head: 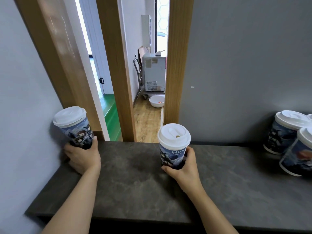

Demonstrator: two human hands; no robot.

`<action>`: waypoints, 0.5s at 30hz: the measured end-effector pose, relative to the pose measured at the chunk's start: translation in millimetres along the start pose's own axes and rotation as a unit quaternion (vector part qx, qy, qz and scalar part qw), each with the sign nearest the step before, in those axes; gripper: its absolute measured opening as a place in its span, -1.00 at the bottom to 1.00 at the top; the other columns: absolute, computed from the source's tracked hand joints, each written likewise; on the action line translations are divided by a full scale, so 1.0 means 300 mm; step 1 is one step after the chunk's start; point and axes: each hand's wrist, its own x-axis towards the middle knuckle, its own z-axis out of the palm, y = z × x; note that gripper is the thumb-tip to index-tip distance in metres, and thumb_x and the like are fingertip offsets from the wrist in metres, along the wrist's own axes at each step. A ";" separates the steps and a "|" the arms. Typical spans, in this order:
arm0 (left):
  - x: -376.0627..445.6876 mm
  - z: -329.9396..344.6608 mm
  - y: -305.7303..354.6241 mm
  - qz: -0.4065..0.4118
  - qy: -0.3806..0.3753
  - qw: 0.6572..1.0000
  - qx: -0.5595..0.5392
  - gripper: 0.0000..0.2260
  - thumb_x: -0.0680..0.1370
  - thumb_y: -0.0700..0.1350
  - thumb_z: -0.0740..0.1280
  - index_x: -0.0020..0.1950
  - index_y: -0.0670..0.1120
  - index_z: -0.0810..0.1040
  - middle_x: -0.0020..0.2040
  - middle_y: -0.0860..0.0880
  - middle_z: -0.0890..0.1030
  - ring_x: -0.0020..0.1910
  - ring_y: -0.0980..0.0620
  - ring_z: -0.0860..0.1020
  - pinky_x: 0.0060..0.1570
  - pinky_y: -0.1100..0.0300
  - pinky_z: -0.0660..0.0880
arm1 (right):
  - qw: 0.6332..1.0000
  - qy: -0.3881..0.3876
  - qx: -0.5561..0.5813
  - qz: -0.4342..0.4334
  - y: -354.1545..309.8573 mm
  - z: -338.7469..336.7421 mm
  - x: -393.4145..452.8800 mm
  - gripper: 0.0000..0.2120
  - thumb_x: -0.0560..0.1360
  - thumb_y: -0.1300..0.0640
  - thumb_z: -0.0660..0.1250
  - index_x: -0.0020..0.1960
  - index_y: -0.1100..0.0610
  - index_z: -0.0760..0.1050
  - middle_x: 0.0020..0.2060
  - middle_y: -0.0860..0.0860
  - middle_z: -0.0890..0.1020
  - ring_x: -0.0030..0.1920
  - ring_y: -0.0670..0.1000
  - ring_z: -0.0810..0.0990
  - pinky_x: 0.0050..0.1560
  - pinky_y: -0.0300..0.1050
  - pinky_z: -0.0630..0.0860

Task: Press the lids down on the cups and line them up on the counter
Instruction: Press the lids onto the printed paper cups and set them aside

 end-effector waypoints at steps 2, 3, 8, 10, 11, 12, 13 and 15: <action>-0.049 -0.035 -0.002 0.061 -0.069 0.992 -0.081 -0.35 0.42 0.04 0.51 0.37 -0.16 0.31 0.35 -0.20 0.46 0.33 -0.22 0.44 0.28 -0.10 0.39 | 1.000 0.010 -0.009 -0.016 0.002 0.001 -0.006 -0.14 0.08 -0.12 0.60 0.29 -0.09 0.29 0.25 -0.10 0.48 0.31 0.07 0.47 0.30 0.17 0.48; -0.075 -0.058 -0.004 0.099 -0.110 0.983 -0.105 -0.37 0.43 0.04 0.50 0.38 -0.15 0.32 0.33 -0.16 0.48 0.32 -0.16 0.45 0.28 -0.04 0.40 | 0.999 0.022 -0.015 -0.034 -0.002 0.002 -0.012 -0.15 0.11 -0.15 0.59 0.30 -0.09 0.28 0.25 -0.13 0.46 0.31 0.07 0.46 0.29 0.16 0.48; -0.173 -0.164 -0.014 0.239 -0.219 0.935 -0.142 -0.30 0.28 0.20 0.45 0.32 -0.05 0.37 0.18 0.08 0.49 0.14 0.19 0.47 0.05 0.28 0.41 | 0.958 0.138 -0.086 -0.235 -0.034 -0.002 -0.035 -0.42 0.40 -0.11 0.36 0.31 0.13 0.33 0.23 0.00 0.42 0.28 -0.01 0.42 0.29 -0.17 0.31; -0.187 -0.175 -0.017 0.276 -0.230 0.927 -0.107 -0.31 0.25 0.07 0.57 0.30 -0.04 0.39 0.16 0.04 0.50 0.12 0.13 0.48 0.02 0.24 0.42 | 0.936 0.184 -0.104 -0.280 -0.033 0.000 -0.039 -0.43 0.43 -0.06 0.33 0.29 0.28 0.33 0.26 0.14 0.42 0.33 0.01 0.38 0.29 -0.10 0.28; -0.192 -0.175 -0.017 0.290 -0.237 0.922 -0.096 -0.32 0.25 -0.03 0.61 0.28 0.00 0.38 0.15 0.04 0.50 0.11 0.16 0.48 0.00 0.26 0.41 | 0.929 0.200 -0.106 -0.292 -0.035 0.002 -0.042 -0.43 0.43 -0.04 0.33 0.28 0.30 0.33 0.27 0.17 0.41 0.34 0.01 0.36 0.29 -0.05 0.29; -0.197 -0.176 -0.014 0.302 -0.243 0.917 -0.094 -0.31 0.24 -0.10 0.62 0.26 0.08 0.37 0.15 0.05 0.49 0.09 0.23 0.47 -0.01 0.32 0.40 | 0.923 0.213 -0.105 -0.304 -0.038 0.003 -0.045 -0.44 0.42 -0.03 0.33 0.27 0.31 0.33 0.27 0.19 0.41 0.34 0.01 0.36 0.29 0.00 0.29; -0.203 -0.178 -0.010 0.309 -0.248 0.913 -0.099 -0.30 0.22 -0.11 0.63 0.23 0.18 0.36 0.13 0.09 0.48 0.06 0.32 0.47 -0.03 0.42 0.39 | 0.915 0.224 -0.106 -0.318 -0.043 0.002 -0.048 -0.46 0.42 -0.01 0.33 0.26 0.29 0.33 0.27 0.21 0.40 0.33 0.03 0.36 0.30 0.03 0.29; -0.215 -0.194 -0.001 0.316 -0.252 0.907 -0.117 -0.29 0.18 -0.01 0.60 0.17 0.35 0.32 0.08 0.19 0.46 0.09 0.41 0.46 -0.07 0.54 0.41 | 0.898 0.241 -0.116 -0.350 -0.055 -0.001 -0.056 -0.52 0.42 0.02 0.32 0.23 0.25 0.33 0.26 0.22 0.41 0.33 0.07 0.37 0.30 0.03 0.26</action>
